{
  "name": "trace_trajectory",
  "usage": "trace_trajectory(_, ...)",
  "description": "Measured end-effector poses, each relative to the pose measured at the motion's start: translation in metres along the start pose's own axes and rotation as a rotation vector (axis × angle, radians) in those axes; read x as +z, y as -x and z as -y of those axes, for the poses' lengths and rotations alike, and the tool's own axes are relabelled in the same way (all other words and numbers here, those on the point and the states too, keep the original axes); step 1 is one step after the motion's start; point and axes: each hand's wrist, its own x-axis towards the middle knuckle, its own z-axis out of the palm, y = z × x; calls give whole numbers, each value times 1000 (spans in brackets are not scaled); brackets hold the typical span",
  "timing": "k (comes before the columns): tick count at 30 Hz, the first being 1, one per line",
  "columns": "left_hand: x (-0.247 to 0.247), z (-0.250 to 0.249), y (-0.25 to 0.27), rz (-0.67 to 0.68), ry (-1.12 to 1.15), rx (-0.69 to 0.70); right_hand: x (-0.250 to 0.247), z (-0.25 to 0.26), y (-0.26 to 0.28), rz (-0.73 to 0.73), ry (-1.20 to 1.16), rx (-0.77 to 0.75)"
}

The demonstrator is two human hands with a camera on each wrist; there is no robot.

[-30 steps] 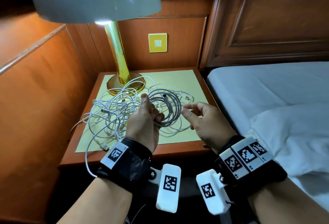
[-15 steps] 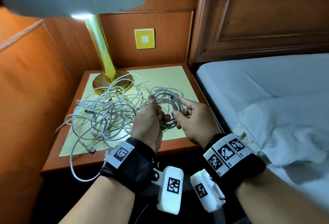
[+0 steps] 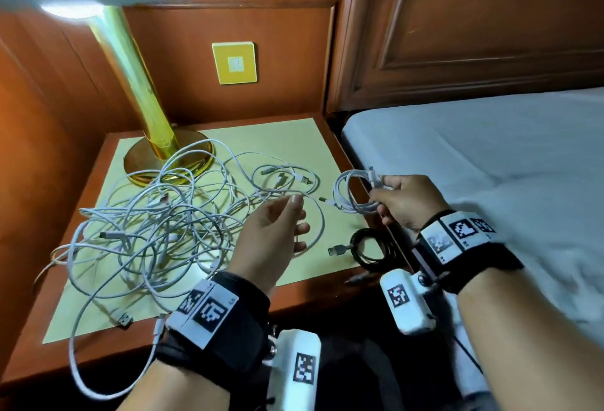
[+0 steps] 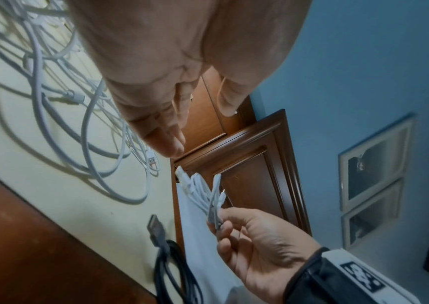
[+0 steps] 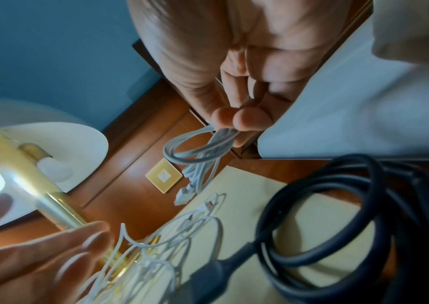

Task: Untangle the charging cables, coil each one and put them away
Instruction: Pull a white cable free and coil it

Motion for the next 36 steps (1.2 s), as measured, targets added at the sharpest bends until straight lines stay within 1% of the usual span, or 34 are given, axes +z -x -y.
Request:
trace_trajectory(3, -5, 4, -6, 18, -150, 30, 7, -10, -16, 23, 49, 87)
trace_trajectory(6, -7, 5, -8, 49, -221, 33, 9, -14, -25, 52, 122, 153)
trace_trajectory(10, -8, 6, -9, 84, -295, 54, 8, -17, -31, 70, 104, 228)
trace_trajectory(20, -9, 7, -5, 107, -352, 43, 11, -18, -28, 56, -14, 194)
trace_trajectory(25, -9, 6, -3, 111, -386, 61, 9, -20, -27, 67, 15, 166)
trace_trajectory(28, -8, 6, -2, 105, -432, 76, 10, -24, -28, 80, 115, 146)
trace_trajectory(32, -7, 5, 1, 119, -492, 86, 12, -21, -26, 48, 376, 92)
trace_trajectory(34, -6, 4, 2, 120, -516, 90, 12, -19, -25, 24, 421, 106)
trace_trajectory(36, -6, 4, 2, 117, -527, 97, 12, -18, -26, 35, 406, 154)
